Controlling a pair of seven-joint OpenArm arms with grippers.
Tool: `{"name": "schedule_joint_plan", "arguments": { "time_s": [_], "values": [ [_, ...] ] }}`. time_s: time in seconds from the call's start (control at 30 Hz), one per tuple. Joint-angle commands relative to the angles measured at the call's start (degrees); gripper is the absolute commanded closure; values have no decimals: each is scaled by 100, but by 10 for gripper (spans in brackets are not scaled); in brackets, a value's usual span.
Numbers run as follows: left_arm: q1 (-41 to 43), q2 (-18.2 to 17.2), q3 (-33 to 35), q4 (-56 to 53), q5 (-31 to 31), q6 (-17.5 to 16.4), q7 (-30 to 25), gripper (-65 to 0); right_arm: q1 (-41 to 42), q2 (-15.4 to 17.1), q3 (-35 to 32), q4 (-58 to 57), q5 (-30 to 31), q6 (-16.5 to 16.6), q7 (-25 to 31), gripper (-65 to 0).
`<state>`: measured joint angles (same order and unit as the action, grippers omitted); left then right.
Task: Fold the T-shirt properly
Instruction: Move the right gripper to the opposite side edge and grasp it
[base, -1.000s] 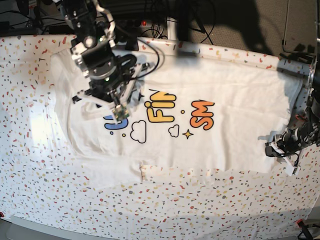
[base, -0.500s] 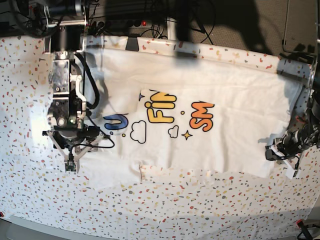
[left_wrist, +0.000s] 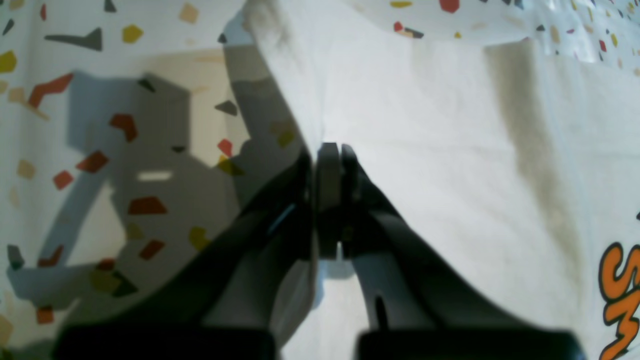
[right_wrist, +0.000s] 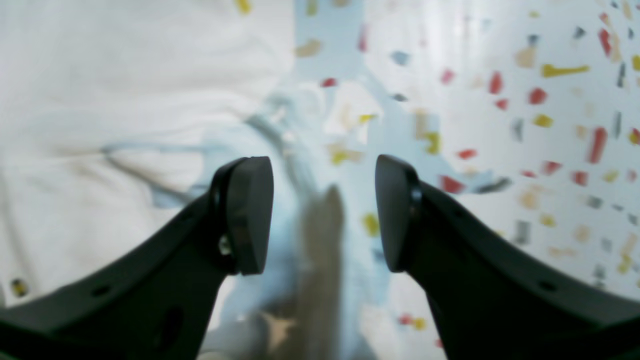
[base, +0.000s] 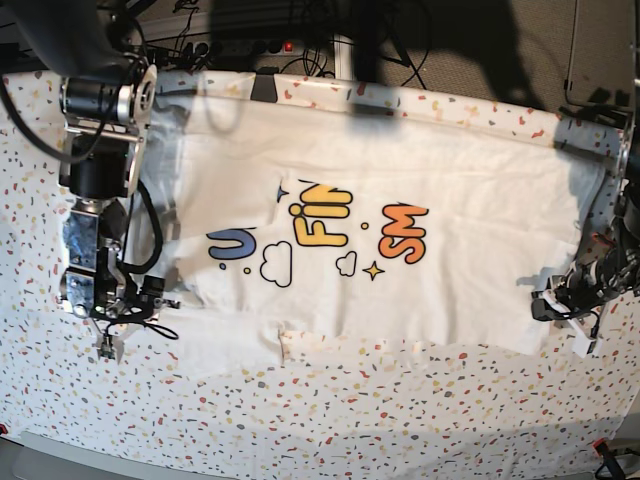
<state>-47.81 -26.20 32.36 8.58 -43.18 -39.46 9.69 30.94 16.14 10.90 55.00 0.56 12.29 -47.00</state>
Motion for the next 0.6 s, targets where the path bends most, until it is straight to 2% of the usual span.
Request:
{"name": "schedule_joint_plan", "arguments": {
  "time_s": [0.0, 0.1, 0.23, 0.43, 0.57],
  "values": [
    [-223, -81, -7, 50, -85, -54, -173, 0, 188, 131, 31, 74, 15, 0, 68, -330],
    [-223, -81, -7, 50, -85, -54, -170, 0, 190, 297, 35, 74, 516, 52, -79, -330],
    [-223, -79, -7, 50, -85, -54, -258, 0, 188, 267, 35, 66, 1115, 581, -245, -330],
    [-221, -81, -7, 50, -85, -54, -269, 0, 157, 243, 35, 46, 1209, 619, -238, -329],
    [-223, -79, -7, 50, -85, -54, -271, 0, 142, 245, 35, -391, 1182, 623, -238, -329]
  ]
}}
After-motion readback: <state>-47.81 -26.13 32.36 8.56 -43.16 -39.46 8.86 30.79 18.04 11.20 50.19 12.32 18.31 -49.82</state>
